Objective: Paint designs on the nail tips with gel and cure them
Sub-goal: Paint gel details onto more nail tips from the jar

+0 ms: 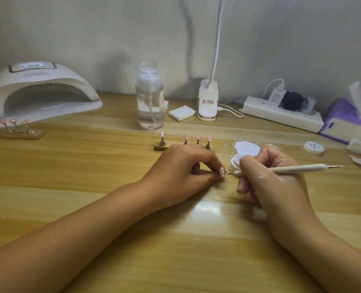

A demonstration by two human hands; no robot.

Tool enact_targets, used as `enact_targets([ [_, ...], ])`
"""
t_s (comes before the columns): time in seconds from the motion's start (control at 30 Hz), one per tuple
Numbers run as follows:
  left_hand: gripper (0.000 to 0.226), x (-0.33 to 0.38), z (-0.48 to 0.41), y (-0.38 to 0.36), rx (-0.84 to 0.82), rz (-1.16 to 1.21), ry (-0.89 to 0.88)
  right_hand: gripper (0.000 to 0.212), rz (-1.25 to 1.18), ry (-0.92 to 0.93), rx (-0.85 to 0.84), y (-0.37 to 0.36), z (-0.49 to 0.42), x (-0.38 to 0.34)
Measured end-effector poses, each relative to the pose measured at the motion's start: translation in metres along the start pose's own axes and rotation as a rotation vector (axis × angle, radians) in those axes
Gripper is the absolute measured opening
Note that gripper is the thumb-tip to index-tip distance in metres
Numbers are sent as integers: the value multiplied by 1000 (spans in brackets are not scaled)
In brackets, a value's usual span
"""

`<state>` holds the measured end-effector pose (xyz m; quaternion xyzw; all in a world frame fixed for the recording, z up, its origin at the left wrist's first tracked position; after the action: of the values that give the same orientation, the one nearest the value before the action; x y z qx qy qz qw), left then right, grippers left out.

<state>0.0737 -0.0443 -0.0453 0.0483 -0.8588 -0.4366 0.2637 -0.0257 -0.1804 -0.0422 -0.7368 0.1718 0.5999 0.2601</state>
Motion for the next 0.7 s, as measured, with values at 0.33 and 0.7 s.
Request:
enact_targets([
  [0.33, 9, 0, 2, 0, 38, 9, 29, 28, -180, 209, 27, 4, 7, -15],
  [0.7, 11, -45, -10, 58, 331, 239, 325, 47, -194, 158, 62, 10, 4, -12],
])
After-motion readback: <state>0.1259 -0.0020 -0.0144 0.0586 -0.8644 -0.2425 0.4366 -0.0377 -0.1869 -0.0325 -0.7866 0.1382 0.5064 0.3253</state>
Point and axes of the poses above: each hand's wrist, its own z-axis away from the middle knuckle, its own y-axis out of the back of the hand, x = y × z, the point moved 2 cm from there along -z, towards the middle knuckle, and after that the axes turned 11 degrees about -z, right-handed, at the moved point
